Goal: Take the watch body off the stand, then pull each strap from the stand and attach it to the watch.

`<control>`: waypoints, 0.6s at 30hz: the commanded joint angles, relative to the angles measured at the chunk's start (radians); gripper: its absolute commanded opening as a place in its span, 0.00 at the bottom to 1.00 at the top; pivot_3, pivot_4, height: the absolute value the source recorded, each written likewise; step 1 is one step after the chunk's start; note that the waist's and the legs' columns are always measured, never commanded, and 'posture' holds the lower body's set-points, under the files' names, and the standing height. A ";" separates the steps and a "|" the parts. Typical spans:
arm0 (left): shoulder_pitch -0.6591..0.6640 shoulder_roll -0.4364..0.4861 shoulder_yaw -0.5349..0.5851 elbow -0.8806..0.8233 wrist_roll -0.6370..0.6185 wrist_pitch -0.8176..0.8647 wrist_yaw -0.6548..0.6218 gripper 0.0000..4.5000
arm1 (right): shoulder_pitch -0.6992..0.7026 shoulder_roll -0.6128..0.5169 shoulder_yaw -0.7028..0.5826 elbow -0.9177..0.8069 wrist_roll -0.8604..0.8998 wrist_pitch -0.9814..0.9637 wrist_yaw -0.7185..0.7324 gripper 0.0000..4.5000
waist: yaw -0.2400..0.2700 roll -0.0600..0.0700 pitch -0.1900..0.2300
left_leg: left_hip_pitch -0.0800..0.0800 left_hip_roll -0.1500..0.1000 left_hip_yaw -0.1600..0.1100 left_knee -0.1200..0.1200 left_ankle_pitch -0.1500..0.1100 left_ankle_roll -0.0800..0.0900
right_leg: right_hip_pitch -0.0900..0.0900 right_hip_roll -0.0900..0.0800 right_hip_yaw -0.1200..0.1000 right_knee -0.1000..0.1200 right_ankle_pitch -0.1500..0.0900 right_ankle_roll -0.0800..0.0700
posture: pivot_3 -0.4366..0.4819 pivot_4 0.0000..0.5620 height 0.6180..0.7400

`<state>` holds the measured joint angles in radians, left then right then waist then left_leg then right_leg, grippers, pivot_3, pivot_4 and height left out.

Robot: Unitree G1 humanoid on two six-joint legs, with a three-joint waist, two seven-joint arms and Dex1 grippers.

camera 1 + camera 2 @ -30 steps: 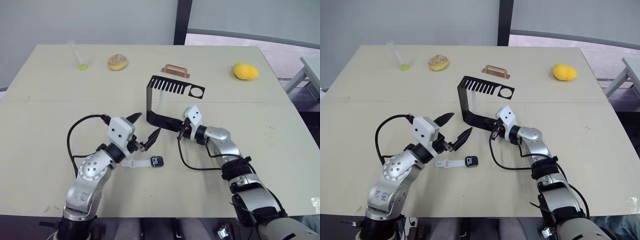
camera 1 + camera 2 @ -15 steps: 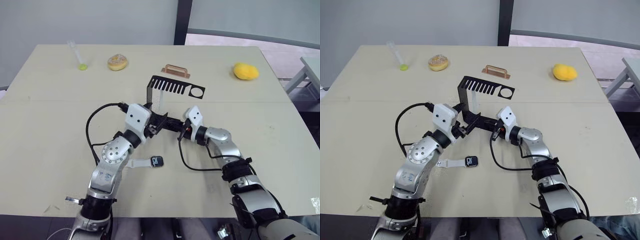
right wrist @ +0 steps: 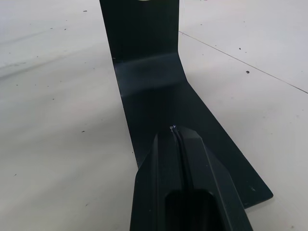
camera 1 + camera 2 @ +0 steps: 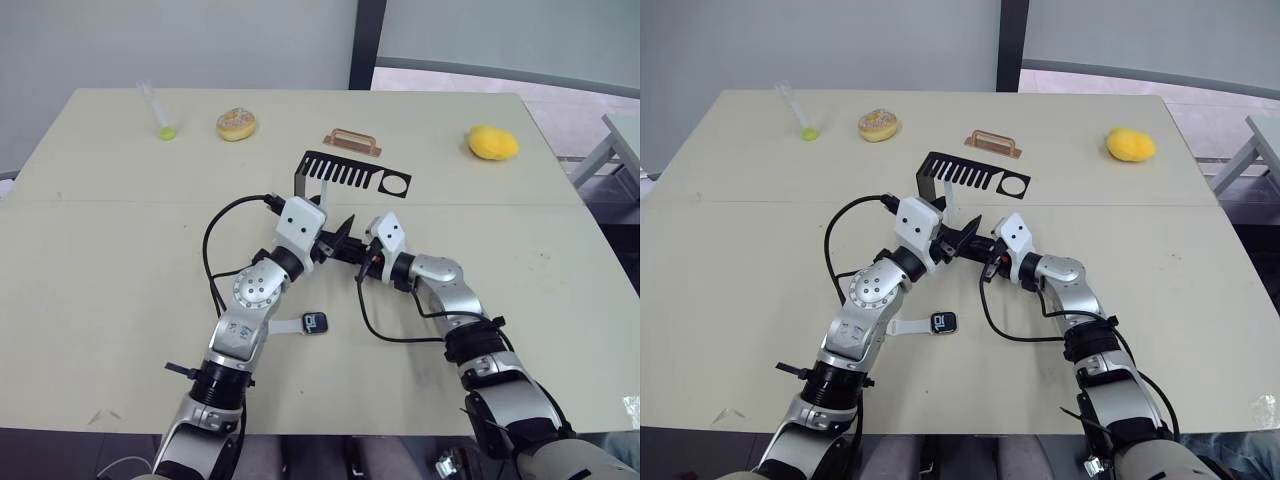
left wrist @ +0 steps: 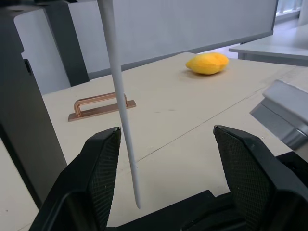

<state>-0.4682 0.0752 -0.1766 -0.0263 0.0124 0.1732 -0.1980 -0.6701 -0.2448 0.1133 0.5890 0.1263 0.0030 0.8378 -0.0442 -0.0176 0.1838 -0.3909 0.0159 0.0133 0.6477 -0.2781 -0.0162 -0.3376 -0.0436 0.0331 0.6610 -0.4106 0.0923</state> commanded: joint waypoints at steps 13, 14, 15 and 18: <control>-0.047 -0.045 0.024 0.078 0.044 -0.145 0.070 0.01 | 0.073 -0.013 0.025 -0.030 -0.021 0.038 0.028 0.00 | 0.016 -0.001 0.000 | 0.000 0.000 0.000 0.000 0.000 0.000 | 0.000 0.000 0.000 -0.001 0.000 0.000 | 0.48 0.27 1.00; -0.049 -0.047 0.025 0.079 0.042 -0.151 0.070 0.01 | 0.071 -0.011 0.024 -0.025 -0.021 0.037 0.024 0.00 | 0.016 -0.001 0.000 | 0.000 0.000 0.000 0.000 0.000 0.000 | 0.000 0.000 0.000 -0.001 0.000 0.000 | 0.48 0.27 1.00; -0.050 -0.048 0.024 0.076 0.042 -0.154 0.068 0.01 | 0.068 -0.009 0.023 -0.020 -0.023 0.036 0.019 0.00 | 0.016 -0.001 -0.001 | 0.000 0.000 0.000 0.000 0.000 0.000 | 0.000 0.000 0.000 -0.001 0.000 0.000 | 0.48 0.27 1.00; -0.043 -0.047 0.027 0.053 0.028 -0.160 0.052 0.01 | 0.063 -0.003 0.020 -0.008 -0.026 0.036 0.005 0.00 | 0.016 -0.001 -0.001 | 0.000 0.000 0.000 0.000 0.000 0.000 | 0.000 0.000 0.000 -0.001 0.000 0.000 | 0.48 0.27 1.00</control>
<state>-0.5006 0.0380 -0.1566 0.0608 0.0534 0.0380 -0.1389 -0.6287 -0.2509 0.1146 0.5353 0.1265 0.0190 0.8564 -0.0286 -0.0184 0.1832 -0.3905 0.0159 0.0137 0.6481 -0.2781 -0.0163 -0.3376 -0.0439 0.0330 0.6603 -0.4106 0.0924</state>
